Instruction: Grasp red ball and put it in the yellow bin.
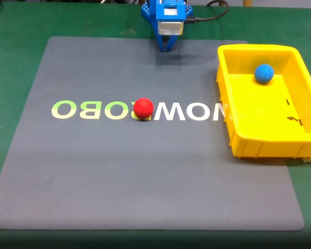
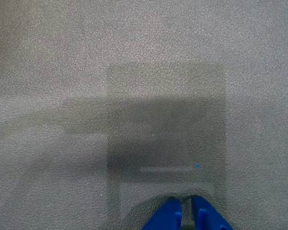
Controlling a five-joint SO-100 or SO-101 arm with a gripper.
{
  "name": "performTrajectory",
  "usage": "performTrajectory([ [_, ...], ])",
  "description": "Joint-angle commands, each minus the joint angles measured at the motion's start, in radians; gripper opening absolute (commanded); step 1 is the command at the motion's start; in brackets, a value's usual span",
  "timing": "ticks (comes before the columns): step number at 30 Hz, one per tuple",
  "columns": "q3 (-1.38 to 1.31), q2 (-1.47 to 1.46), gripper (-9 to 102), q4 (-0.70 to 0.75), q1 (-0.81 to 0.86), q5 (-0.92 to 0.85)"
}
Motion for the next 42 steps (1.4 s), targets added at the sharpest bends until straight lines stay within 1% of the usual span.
performTrajectory([
  [1,0.032,0.014,0,0.003,0.006,-0.006],
  [19,0.032,0.014,0,0.002,0.014,-0.014],
  [26,0.032,0.012,0,-0.037,0.040,-0.023],
  [28,0.012,0.012,5,-0.038,0.049,-0.061],
  [30,-0.014,0.012,17,-0.038,0.075,-0.120],
  [31,-0.029,0.012,27,-0.038,0.095,-0.143],
  [32,-0.041,0.012,43,-0.038,0.112,-0.184],
  [34,-0.075,0.012,44,-0.038,0.126,-0.236],
  [42,-0.262,0.012,43,-0.103,0.103,-0.202],
])
